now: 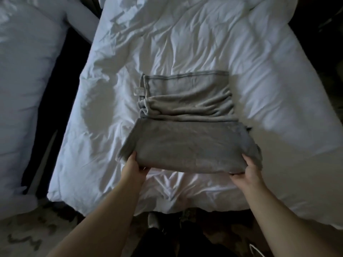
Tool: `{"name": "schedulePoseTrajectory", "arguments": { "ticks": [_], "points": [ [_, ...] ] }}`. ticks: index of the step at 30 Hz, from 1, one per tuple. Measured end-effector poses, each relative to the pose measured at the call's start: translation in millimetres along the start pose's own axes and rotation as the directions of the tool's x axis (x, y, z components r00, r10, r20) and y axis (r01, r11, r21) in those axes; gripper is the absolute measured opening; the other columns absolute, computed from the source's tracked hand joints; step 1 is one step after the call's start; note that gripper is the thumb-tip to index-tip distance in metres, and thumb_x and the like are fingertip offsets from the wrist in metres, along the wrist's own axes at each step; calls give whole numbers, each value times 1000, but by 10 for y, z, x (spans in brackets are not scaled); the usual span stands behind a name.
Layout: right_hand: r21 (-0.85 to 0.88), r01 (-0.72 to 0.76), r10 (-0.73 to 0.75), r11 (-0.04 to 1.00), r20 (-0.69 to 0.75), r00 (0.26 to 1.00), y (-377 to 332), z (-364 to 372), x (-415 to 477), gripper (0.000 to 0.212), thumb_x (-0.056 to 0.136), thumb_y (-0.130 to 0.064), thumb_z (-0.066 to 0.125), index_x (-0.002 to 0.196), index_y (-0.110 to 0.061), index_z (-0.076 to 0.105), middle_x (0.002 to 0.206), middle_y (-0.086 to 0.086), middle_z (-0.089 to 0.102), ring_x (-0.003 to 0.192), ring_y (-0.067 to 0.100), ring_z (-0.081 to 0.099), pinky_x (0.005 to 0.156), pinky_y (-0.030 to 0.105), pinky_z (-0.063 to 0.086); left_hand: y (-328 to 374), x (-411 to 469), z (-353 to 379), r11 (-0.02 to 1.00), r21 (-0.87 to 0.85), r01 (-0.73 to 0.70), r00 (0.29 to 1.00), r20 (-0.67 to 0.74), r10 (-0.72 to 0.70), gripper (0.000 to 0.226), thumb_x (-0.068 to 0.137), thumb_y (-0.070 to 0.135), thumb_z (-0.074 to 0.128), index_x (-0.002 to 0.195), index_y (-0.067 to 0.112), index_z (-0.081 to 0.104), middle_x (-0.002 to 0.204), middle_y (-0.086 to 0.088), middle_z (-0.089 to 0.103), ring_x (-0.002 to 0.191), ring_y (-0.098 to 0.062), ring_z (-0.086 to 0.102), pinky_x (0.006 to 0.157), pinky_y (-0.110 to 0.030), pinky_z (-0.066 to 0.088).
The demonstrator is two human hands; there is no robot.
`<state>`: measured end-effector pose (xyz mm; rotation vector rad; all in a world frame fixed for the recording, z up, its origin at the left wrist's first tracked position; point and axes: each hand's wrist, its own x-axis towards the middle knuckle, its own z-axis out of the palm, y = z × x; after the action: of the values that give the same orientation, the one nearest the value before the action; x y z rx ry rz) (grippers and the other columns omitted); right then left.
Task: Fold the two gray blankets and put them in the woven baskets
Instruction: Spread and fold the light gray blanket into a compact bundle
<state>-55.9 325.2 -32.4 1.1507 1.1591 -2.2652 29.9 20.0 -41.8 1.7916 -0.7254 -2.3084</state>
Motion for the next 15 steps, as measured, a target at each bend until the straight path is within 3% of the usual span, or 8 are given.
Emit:
{"name": "schedulePoseTrajectory", "arguments": {
  "ticks": [2, 7, 9, 11, 15],
  "points": [
    [-25, 54, -53, 998, 28, 998, -108, 26, -231, 26, 96, -26, 48, 118, -23, 59, 109, 2, 65, 96, 20, 60, 74, 37, 49, 62, -245, -24, 999, -34, -32, 999, 2, 32, 46, 90, 28, 64, 132, 15, 52, 123, -11, 63, 105, -29, 62, 69, -46, 53],
    [-12, 127, -126, 992, 34, 991, -27, -154, -873, 16, 95, -25, 48, 95, -23, 64, 96, 1, 67, 89, 19, 61, 69, 35, 48, 27, -788, -351, 998, -69, 8, 1000, -1, -8, 45, 90, 29, 62, 132, 17, 53, 117, -7, 64, 103, -28, 63, 74, -45, 53],
    [-5, 126, -126, 992, 7, 992, 80, -311, -1069, 17, 95, -23, 47, 96, -22, 64, 97, 3, 67, 89, 21, 61, 69, 37, 48, -75, -928, -564, 994, -85, 75, 997, 41, -71, 45, 91, 32, 60, 133, 17, 53, 123, -8, 63, 108, -30, 62, 87, -49, 52],
    [-1, 118, -118, 993, -10, 993, 214, -491, -1239, 18, 95, -23, 46, 102, -21, 63, 103, 5, 65, 91, 24, 61, 76, 40, 48, -192, -1026, -798, 990, -113, 87, 995, 49, -82, 46, 92, 30, 59, 135, 17, 51, 129, -9, 60, 116, -31, 58, 98, -51, 47],
    [-1, 145, -145, 989, -17, 989, 483, -816, -1516, 18, 97, -18, 44, 98, -23, 61, 105, 7, 63, 93, 27, 60, 89, 47, 44, -373, -1158, -1209, 984, -164, 74, 997, 20, -72, 44, 91, 26, 61, 134, 18, 52, 128, -7, 62, 113, -29, 60, 94, -49, 49]
  ]
}}
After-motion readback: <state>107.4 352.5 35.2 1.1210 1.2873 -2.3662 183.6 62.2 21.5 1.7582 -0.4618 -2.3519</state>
